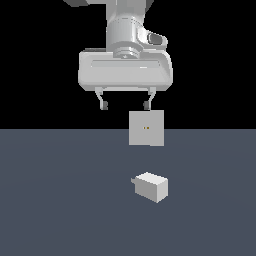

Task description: Plug the charger into the wall socket.

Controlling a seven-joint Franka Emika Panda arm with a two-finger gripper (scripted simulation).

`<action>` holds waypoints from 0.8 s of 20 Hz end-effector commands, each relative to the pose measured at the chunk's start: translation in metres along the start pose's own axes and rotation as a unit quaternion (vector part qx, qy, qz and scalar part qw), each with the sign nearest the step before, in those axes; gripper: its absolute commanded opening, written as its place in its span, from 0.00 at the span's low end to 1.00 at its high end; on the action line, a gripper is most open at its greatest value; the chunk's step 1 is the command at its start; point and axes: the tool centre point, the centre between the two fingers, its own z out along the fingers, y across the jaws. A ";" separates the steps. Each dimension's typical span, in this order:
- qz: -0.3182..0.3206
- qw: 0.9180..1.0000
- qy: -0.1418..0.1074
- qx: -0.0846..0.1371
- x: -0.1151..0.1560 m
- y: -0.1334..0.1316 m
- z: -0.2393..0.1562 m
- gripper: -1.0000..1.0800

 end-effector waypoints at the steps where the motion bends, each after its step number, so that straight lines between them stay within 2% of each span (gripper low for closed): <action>1: 0.000 1.000 0.000 0.000 0.000 0.000 0.000 0.96; 8: -0.017 1.000 0.003 0.000 -0.005 0.000 0.004 0.96; 16: -0.077 0.997 0.012 0.001 -0.020 0.002 0.018 0.96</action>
